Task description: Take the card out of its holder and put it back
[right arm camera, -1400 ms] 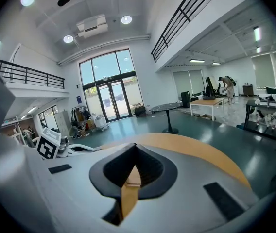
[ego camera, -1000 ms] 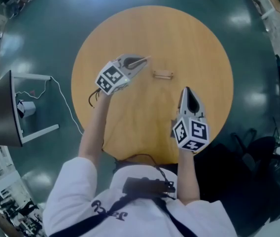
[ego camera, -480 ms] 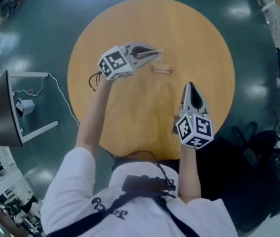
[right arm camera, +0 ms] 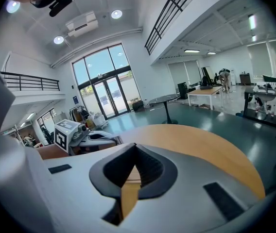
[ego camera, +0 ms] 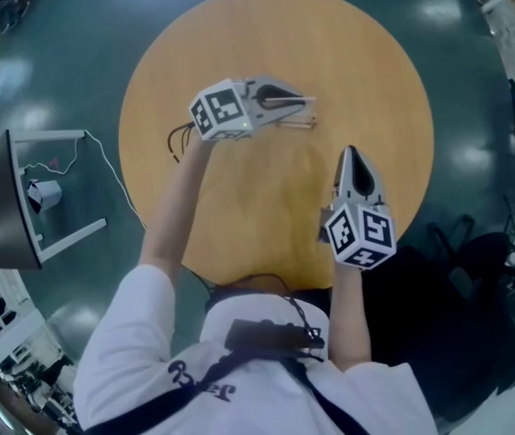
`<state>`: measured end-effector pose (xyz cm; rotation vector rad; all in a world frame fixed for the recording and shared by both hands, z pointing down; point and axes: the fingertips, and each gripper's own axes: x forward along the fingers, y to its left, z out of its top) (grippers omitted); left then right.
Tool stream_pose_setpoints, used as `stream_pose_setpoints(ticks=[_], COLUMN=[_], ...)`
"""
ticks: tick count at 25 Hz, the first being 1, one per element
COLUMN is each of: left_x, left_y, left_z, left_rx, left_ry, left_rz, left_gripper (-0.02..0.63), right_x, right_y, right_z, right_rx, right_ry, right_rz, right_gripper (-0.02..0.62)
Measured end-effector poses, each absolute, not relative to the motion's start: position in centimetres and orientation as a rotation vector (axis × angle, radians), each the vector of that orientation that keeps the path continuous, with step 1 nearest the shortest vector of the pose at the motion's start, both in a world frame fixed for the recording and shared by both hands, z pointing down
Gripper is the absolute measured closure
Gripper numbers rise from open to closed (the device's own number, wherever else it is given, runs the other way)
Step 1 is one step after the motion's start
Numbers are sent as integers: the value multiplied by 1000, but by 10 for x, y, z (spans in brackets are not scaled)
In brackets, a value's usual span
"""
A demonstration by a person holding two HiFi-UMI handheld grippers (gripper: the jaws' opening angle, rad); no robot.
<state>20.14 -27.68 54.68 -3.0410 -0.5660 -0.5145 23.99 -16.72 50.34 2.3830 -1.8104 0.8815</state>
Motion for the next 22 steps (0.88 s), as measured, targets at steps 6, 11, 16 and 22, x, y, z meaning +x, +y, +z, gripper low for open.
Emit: stream_pose_setpoints(ticks=[6, 11, 16, 22], left_x=[208, 211, 215, 217], left_y=[-271, -268, -270, -267], left_z=[546, 554, 558, 559], left_rx=[-3055, -3047, -3044, -3033], left_ry=[-595, -631, -647, -672], left_rz=[-499, -512, -523, -535], left_gripper=[578, 578, 578, 578], right_x=[239, 238, 241, 240], right_y=[-166, -168, -171, -170], right_z=[514, 519, 523, 527], right_rx=[2366, 2354, 2360, 2359], right_ry=[-1801, -1797, -1784, -1773], right_rz=[899, 915, 927, 935], right_gripper=[576, 576, 576, 577])
